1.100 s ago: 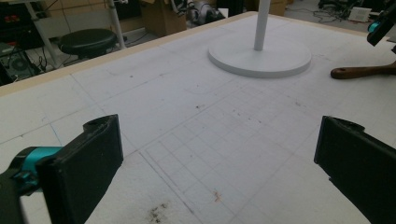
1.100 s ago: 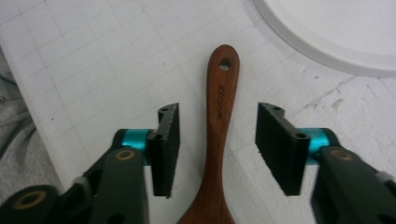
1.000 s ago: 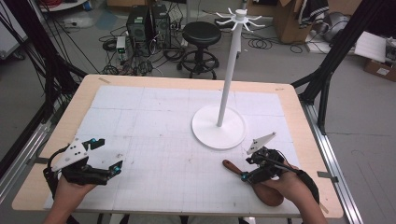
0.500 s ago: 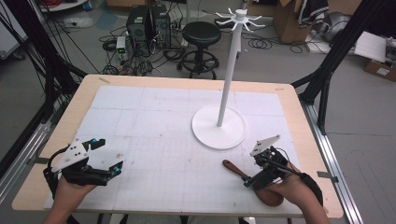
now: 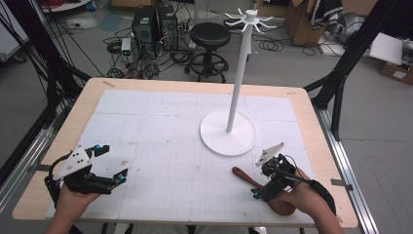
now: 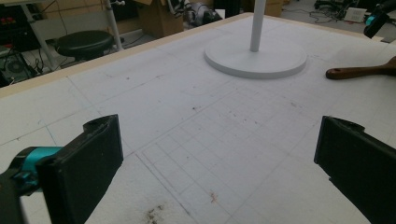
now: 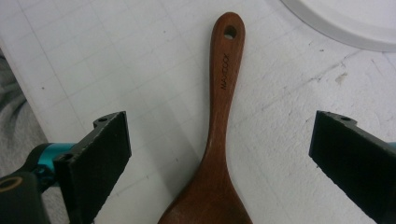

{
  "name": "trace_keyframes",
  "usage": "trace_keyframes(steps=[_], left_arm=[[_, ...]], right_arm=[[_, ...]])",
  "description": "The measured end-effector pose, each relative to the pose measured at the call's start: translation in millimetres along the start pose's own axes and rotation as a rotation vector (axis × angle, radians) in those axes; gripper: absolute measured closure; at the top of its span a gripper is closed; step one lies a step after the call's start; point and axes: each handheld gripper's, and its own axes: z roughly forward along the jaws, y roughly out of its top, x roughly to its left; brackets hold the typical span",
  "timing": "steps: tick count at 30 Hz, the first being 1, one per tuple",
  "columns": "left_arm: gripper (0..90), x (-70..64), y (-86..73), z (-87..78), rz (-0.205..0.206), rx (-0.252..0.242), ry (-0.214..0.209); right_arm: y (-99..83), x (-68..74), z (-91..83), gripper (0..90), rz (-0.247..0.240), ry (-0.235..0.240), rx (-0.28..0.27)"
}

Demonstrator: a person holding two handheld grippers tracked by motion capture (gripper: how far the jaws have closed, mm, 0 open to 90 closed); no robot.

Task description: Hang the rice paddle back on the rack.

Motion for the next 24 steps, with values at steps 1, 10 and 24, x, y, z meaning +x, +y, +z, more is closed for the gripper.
trace_keyframes(steps=[1,10,24], left_arm=[[1.7,-0.2,0.3,0.1,0.0,0.0,0.001],[1.7,-1.4,1.4,2.5,0.007,0.004,-0.005],[1.7,-2.9,1.4,3.4,0.012,0.01,-0.007]], right_arm=[[0.8,0.5,0.4,4.6,-0.002,-0.008,0.008],[5.7,2.9,3.7,4.6,-0.015,-0.009,0.041],[8.1,3.1,10.2,4.7,-0.029,-0.02,0.09]])
